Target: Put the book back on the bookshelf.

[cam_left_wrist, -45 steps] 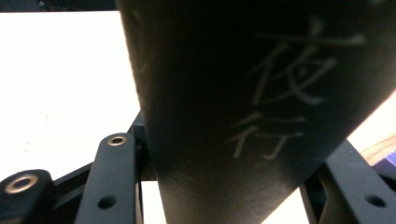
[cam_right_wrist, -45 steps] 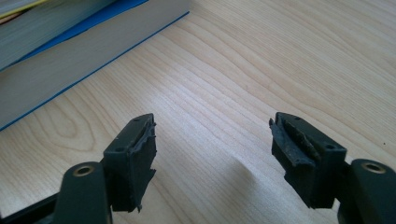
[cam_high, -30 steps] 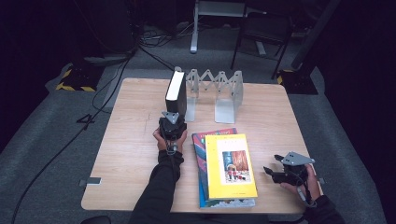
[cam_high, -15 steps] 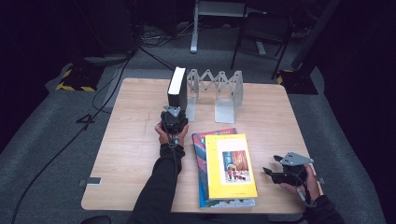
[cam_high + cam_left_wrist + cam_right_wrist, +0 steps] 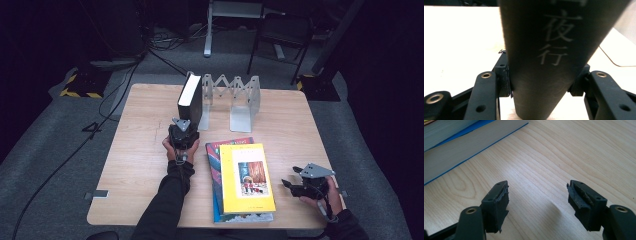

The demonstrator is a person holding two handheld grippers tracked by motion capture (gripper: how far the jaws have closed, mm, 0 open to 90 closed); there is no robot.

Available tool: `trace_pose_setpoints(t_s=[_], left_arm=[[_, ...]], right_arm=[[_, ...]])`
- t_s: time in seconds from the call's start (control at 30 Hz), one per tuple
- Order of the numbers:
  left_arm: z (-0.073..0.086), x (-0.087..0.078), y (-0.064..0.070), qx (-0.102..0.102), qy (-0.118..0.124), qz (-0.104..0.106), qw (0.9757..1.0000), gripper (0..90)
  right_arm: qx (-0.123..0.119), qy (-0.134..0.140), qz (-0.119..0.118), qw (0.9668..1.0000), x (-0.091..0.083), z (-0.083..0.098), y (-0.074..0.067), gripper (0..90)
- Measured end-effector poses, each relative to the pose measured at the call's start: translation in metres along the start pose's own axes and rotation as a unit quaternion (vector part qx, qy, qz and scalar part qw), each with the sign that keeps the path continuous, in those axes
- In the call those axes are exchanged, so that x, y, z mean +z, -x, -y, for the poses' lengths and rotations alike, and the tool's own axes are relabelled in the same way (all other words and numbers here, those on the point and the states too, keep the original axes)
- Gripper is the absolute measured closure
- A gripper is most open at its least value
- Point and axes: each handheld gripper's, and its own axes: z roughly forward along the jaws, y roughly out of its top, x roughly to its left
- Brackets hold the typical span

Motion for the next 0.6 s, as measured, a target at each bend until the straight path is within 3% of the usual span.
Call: trace_pose_setpoints(t_s=[0.23,0.37,0.6], left_arm=[[-0.007,0.014,0.009,-0.013,0.002,-0.026,0.9996,51.0],[-0.011,0.021,0.009,-0.015,0.0,-0.031,0.9994,50.7],[-0.016,0.023,0.007,0.006,-0.014,-0.028,0.9995,49.2]], right_arm=[[0.0,0.0,-0.002,1.0,0.001,0.0,0.0,32.5],[0.001,0.0,-0.004,1.0,0.001,0.0,0.0,32.5],[0.002,-0.001,-0.004,1.0,0.001,0.0,0.0,32.4]])
